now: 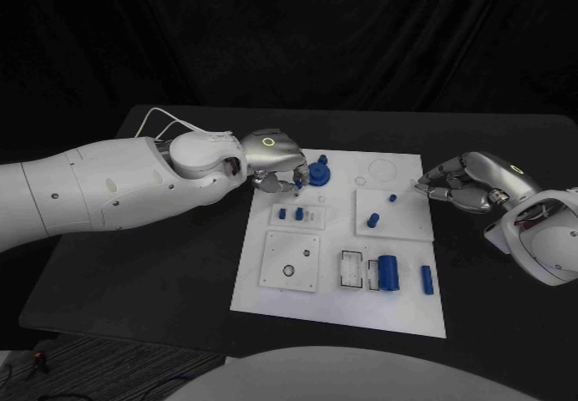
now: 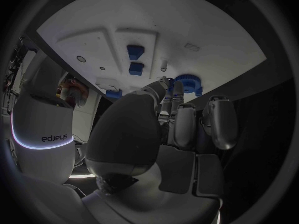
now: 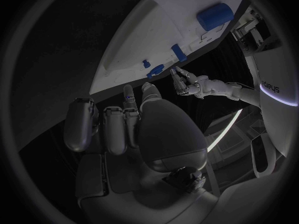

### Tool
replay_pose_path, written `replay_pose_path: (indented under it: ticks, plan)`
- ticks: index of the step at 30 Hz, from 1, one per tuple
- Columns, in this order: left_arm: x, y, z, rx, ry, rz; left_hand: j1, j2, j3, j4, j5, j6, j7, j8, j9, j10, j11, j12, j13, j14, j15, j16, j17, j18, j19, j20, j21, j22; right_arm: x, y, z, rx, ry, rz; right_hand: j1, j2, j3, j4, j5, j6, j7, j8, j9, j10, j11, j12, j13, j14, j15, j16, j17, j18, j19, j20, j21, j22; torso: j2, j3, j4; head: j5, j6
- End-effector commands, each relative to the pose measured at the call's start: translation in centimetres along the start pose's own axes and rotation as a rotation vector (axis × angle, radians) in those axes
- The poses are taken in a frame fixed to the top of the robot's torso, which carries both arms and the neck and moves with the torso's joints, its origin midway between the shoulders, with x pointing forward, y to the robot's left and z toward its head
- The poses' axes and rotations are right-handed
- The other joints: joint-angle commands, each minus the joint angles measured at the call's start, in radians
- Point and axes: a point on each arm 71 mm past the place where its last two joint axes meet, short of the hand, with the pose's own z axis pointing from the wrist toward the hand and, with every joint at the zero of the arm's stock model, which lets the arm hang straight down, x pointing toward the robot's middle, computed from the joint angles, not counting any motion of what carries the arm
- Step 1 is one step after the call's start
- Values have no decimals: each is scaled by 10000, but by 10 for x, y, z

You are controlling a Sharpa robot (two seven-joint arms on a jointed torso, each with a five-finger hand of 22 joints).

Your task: Assemble the parts on the task board

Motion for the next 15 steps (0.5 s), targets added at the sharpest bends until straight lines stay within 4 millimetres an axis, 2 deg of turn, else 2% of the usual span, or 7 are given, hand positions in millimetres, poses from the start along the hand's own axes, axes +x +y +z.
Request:
replay_pose_path:
  ticks: [1, 11, 15]
  plan:
    - [2, -2, 0, 44, 157, -47, -108, 5, 0, 43, 0, -7, 1, -34, 3, 30, 1, -48, -8, -31, -10, -37, -15, -90, -93, -10, -53, 1726, 1, -2, -1, 189, 96, -9, 210, 140, 65, -3, 45, -49, 0, -53, -9, 641, -198, -52, -494, 623, -66, -51, 326, -8, 20, -35, -35, 1823, -7, 5, 3, -13, -1]
    - [8, -4, -2, -11, 454, -184, -107, -10, 3, 47, 4, 2, -15, -31, 1, 35, -9, -56, -9, -74, -9, -85, -97, -76, -130, -7, -123, 1707, 2, -1, 0, 161, 87, 5, 278, 123, 101, -18, 91, -51, -1, -62, -11, 605, -200, -130, -570, 619, -67, -63, 306, 3, 0, -36, -90, 1808, -18, 7, 6, -73, -1]
    - [10, -5, -3, -35, 546, -221, -110, -13, 2, 51, 2, 2, -15, -32, 0, 33, -8, -59, -10, -78, -10, -89, -104, -77, -129, -7, -121, 1708, 2, 0, 0, 167, 96, 8, 286, 124, 108, -17, 97, -43, 1, -59, -9, 596, -198, -148, -588, 616, -67, -70, 295, 5, -4, -36, -100, 1806, -9, 10, -3, -39, -1]
